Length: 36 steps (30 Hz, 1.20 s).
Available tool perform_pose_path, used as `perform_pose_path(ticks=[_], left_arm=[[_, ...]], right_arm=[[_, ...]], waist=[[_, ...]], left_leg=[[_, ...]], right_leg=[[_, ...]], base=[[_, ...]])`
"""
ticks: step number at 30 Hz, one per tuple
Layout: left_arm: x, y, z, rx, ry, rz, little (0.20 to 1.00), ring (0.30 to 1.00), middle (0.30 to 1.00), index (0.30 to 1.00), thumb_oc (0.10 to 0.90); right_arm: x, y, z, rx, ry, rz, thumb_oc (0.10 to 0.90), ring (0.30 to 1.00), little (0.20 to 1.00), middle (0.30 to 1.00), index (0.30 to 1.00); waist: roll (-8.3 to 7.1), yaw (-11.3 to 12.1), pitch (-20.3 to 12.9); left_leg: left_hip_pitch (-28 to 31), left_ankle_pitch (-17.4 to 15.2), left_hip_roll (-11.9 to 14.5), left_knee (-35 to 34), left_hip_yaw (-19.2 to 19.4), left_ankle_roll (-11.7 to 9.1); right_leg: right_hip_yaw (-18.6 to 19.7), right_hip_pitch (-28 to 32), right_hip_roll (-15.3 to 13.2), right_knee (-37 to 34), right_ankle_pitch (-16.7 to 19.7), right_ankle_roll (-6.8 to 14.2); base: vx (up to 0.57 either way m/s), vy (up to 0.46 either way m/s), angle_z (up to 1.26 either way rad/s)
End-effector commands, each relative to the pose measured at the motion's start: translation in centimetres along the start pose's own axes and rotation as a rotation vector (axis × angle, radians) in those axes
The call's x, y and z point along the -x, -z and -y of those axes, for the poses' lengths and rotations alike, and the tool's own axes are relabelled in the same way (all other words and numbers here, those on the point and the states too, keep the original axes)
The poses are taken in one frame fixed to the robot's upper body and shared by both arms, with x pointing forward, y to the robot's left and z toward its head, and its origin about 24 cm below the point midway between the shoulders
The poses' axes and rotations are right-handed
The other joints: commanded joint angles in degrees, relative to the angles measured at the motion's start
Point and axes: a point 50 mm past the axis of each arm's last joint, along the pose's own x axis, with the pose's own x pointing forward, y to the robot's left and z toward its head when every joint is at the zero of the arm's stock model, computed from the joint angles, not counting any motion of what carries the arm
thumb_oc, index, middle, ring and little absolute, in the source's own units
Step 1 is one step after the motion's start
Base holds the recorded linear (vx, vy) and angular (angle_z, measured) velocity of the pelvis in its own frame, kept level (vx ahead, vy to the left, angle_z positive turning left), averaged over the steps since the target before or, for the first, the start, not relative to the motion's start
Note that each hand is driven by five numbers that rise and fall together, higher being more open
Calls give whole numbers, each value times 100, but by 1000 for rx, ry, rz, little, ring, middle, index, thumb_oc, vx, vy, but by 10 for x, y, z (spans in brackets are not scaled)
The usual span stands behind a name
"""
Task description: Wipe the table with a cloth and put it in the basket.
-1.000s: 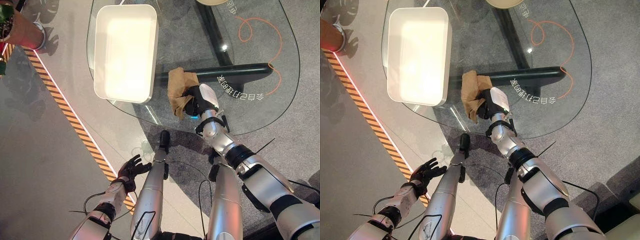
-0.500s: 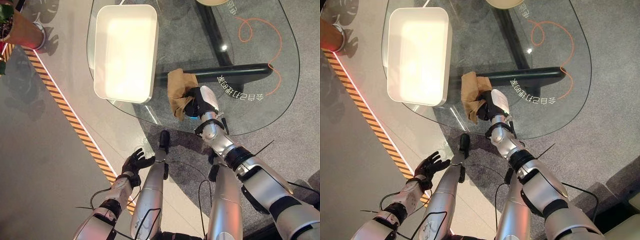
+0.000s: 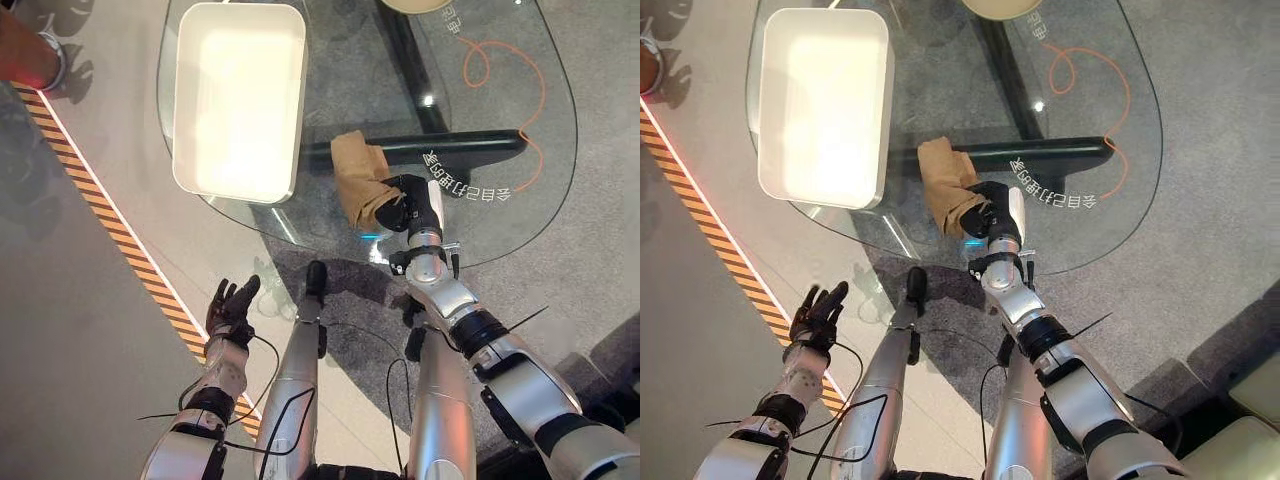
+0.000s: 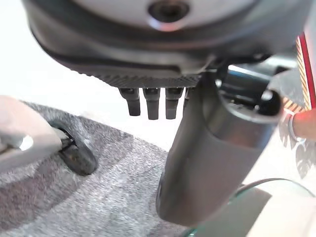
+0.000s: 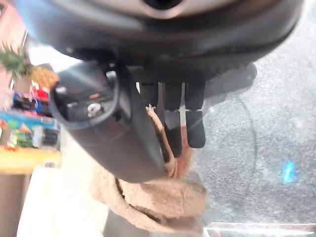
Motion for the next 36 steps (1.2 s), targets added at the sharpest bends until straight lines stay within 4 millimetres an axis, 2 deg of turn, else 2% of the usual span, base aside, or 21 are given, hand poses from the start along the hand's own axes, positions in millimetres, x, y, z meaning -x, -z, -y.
perform_pose_path(ticks=[1,7,8,9,11,16,24,29,31,36], left_arm=[[-1,-52,-26,71,-105,257,900,900,900,900,800],[4,-79,-6,61,-27,409,900,900,900,900,800],[5,-89,7,64,31,446,900,900,900,900,800],[5,-92,10,64,45,456,900,900,900,900,800],[7,-109,28,76,141,495,900,900,900,900,800],[18,-123,59,101,305,560,900,900,900,900,800],[33,-128,94,155,498,565,900,900,900,900,800],[41,-126,105,160,568,554,900,900,900,900,800],[48,-124,118,149,637,525,900,900,900,900,800],[56,-119,132,156,740,454,900,900,900,900,800]], right_arm=[[7,-69,3,-245,-17,321,100,300,200,300,300],[22,-83,1,-372,-114,400,100,300,200,300,300],[26,-89,2,-394,-134,436,100,300,200,300,300],[27,-90,2,-397,-139,444,100,300,200,300,300],[32,-99,6,-412,-169,498,100,300,200,300,300],[42,-109,11,-427,-207,583,100,300,200,300,300],[53,-130,15,-440,-258,699,100,300,200,300,300],[59,-137,17,-459,-288,740,100,300,200,300,300],[64,-144,19,-472,-310,786,100,300,200,300,300],[70,-154,22,-485,-328,843,100,300,200,300,300]], waist=[[-11,5,-129],[-83,-31,-129],[-110,-43,-129],[-116,-47,-129],[-148,-81,-129],[-182,-127,-129],[-196,-183,-129],[-190,-191,-129],[-199,-194,-129],[-206,-205,-129]], left_leg=[[64,-222,-193,189,458,423],[101,-196,-173,132,465,424],[113,-193,-162,125,478,426],[119,-192,-159,124,483,426],[143,-188,-147,110,505,431],[166,-199,-152,115,519,451],[177,-241,-156,161,539,459],[175,-258,-163,192,542,470],[163,-271,-173,220,544,476],[164,-280,-171,226,549,483]], right_leg=[[41,152,390,-166,114,-127],[57,208,422,-205,115,-117],[58,223,429,-207,118,-115],[59,229,430,-207,118,-114],[64,257,444,-218,126,-104],[67,302,443,-259,150,-89],[102,344,415,-317,180,-65],[117,354,410,-322,191,-62],[114,362,398,-330,201,-54],[117,370,394,-340,215,-43]], base=[[0,0,0],[-2,-7,0],[-10,-36,-2],[-12,-35,-1],[0,0,0],[0,0,0],[0,0,0],[0,0,0],[0,0,0],[0,0,0]])
